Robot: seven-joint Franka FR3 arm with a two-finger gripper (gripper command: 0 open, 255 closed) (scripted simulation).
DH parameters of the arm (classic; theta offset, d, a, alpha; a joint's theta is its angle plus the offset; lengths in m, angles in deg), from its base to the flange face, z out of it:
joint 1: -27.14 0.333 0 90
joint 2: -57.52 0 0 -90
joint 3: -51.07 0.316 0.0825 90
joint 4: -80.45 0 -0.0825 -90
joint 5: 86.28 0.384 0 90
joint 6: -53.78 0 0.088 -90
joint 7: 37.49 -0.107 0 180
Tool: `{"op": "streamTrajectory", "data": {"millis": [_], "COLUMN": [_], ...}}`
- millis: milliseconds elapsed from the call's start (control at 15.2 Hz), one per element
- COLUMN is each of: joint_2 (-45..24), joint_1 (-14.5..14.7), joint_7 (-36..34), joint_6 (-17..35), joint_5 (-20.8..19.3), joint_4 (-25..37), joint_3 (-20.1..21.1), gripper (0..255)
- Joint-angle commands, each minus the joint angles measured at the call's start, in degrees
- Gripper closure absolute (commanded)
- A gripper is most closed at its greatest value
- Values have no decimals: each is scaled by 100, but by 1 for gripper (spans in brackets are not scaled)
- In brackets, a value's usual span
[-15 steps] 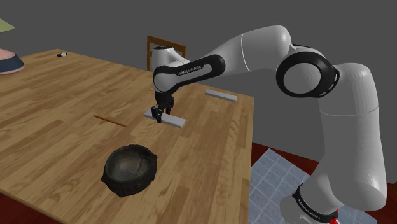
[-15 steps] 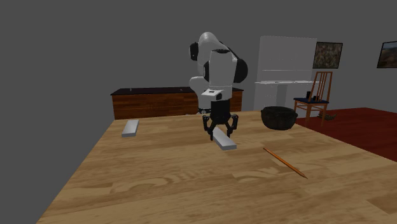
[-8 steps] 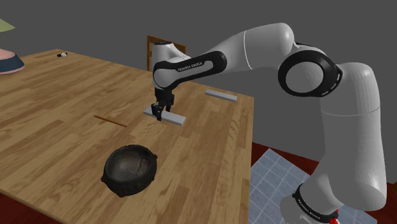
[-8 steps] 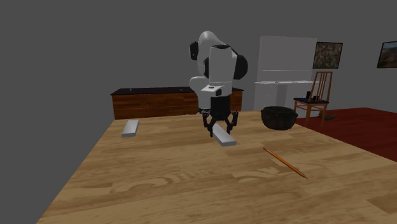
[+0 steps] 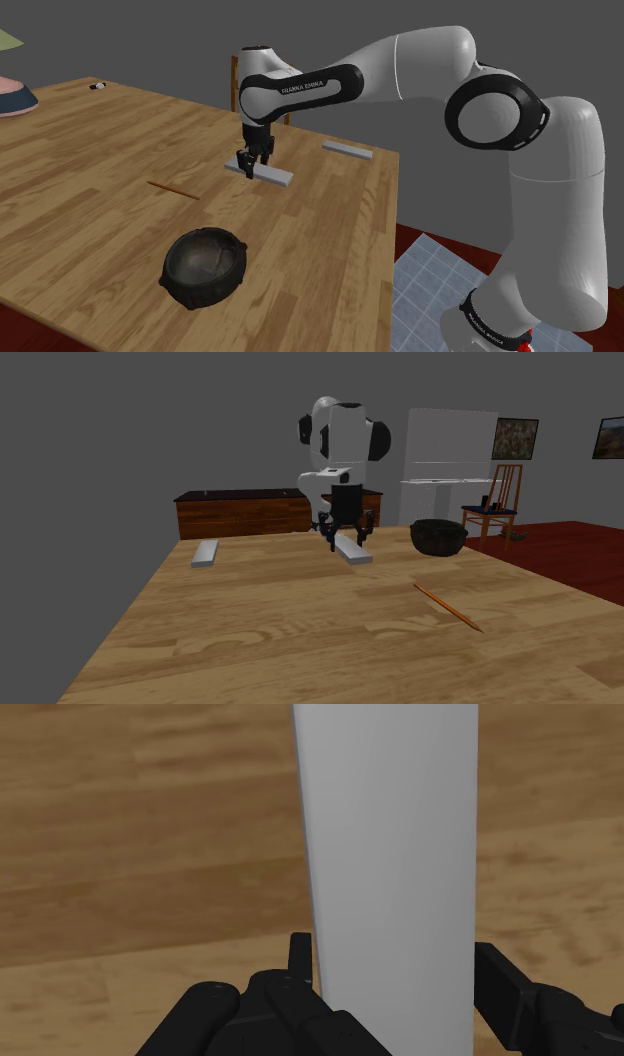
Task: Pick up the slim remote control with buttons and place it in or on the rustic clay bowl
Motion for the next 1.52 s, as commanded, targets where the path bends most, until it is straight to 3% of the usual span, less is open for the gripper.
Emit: {"op": "streamTrajectory", "data": {"millis": [0,1320,1452], "joint_2": [36,126,363], "joint_1": [6,51,183], "joint_7": [-4,6,-202], "joint_6": [-128,-1590,-1452], "joint_5": [5,25,27], "joint_4": [92,1468,1093], "joint_3": [5,25,85], "gripper": [255,255,255]}}
